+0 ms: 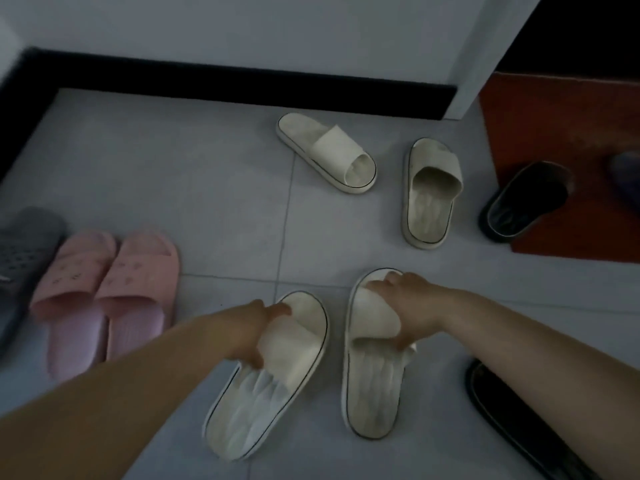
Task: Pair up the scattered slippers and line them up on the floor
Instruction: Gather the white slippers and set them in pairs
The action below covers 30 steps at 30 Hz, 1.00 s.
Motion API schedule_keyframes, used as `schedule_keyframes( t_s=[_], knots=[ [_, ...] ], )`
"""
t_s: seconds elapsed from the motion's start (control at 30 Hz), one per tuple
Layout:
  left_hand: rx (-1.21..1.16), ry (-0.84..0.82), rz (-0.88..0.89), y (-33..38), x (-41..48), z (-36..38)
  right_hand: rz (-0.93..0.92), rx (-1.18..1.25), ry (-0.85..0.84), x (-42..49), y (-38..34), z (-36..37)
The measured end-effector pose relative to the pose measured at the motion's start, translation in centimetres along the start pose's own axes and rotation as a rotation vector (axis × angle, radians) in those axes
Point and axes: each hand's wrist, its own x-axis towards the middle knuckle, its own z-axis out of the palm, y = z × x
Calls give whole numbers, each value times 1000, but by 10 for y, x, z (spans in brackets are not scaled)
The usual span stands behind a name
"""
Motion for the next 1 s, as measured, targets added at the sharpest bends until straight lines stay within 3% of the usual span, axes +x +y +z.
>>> schedule_keyframes(
  t_s=[0.23, 0.4, 0.5, 0.73, 1.0],
  knots=[
    [-400, 239, -172, 31, 4, -13, 32, 134, -120, -17, 46, -29],
    [-385, 310, -192, 27, 21, -19, 41, 202, 255, 47, 43, -104],
    [-376, 379, -188, 16, 31, -22, 41, 155, 397, 98, 31, -131],
    [-482, 552, -122, -4, 45, -11, 81, -59, 506, 166, 10, -154],
    [-536, 597, -72, -4, 47, -5, 151, -325, 513, 190, 10, -174]
  ],
)
